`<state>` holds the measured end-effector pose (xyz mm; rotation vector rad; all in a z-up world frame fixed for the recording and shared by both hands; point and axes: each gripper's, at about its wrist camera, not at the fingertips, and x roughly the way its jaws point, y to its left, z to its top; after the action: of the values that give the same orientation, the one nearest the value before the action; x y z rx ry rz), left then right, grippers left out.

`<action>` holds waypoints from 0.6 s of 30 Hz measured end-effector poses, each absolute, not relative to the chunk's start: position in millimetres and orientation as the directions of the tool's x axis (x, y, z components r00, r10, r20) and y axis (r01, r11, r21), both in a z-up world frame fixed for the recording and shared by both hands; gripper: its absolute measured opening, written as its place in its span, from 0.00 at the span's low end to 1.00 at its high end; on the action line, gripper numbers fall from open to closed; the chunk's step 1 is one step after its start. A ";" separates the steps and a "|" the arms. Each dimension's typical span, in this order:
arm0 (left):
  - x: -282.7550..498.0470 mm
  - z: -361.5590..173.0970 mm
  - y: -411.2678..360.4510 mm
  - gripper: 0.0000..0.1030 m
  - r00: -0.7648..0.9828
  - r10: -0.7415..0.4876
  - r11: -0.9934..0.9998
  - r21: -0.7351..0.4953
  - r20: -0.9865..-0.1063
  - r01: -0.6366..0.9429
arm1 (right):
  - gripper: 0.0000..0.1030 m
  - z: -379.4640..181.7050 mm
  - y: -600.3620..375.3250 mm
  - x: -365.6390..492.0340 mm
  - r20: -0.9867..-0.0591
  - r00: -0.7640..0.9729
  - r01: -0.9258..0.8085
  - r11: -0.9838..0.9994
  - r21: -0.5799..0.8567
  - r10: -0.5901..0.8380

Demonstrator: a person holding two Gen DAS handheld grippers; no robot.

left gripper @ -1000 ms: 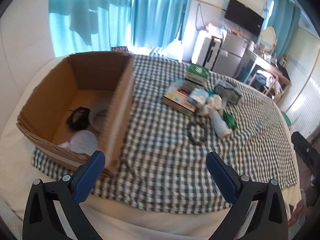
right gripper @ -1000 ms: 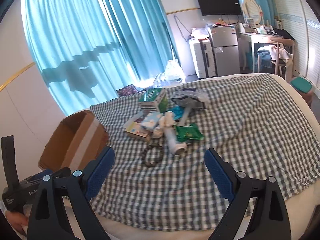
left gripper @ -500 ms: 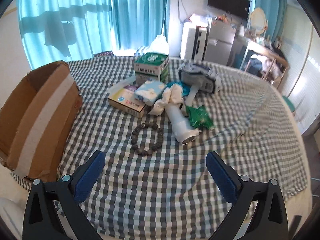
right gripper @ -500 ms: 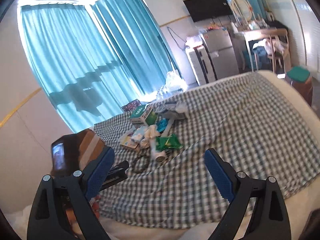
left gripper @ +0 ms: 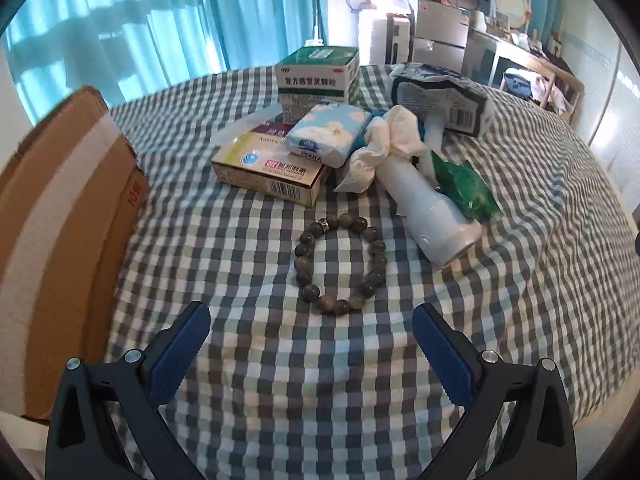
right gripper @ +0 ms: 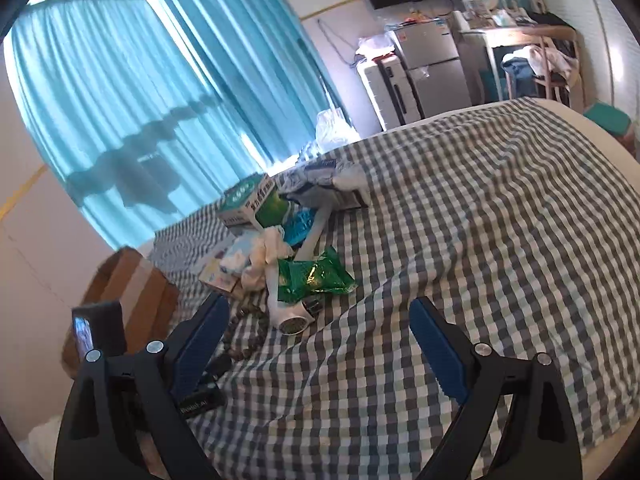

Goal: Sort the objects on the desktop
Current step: 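Move both tools back over the remaining items, then grasp the dark bead bracelet with the left tool while the right tool grasps the green packet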

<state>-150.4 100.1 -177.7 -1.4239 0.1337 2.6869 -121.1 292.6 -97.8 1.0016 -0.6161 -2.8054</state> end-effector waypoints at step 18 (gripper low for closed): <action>-204.0 -232.0 106.2 0.96 -0.557 0.090 -0.993 -0.029 -0.825 -0.117 | 0.89 -169.3 246.8 -245.8 -0.711 -0.657 0.039 -0.954 0.299 -0.250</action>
<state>-204.0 106.2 -232.0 -1.4141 0.0436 2.6726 -245.8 246.8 -169.3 1.2147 -0.3879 -2.6949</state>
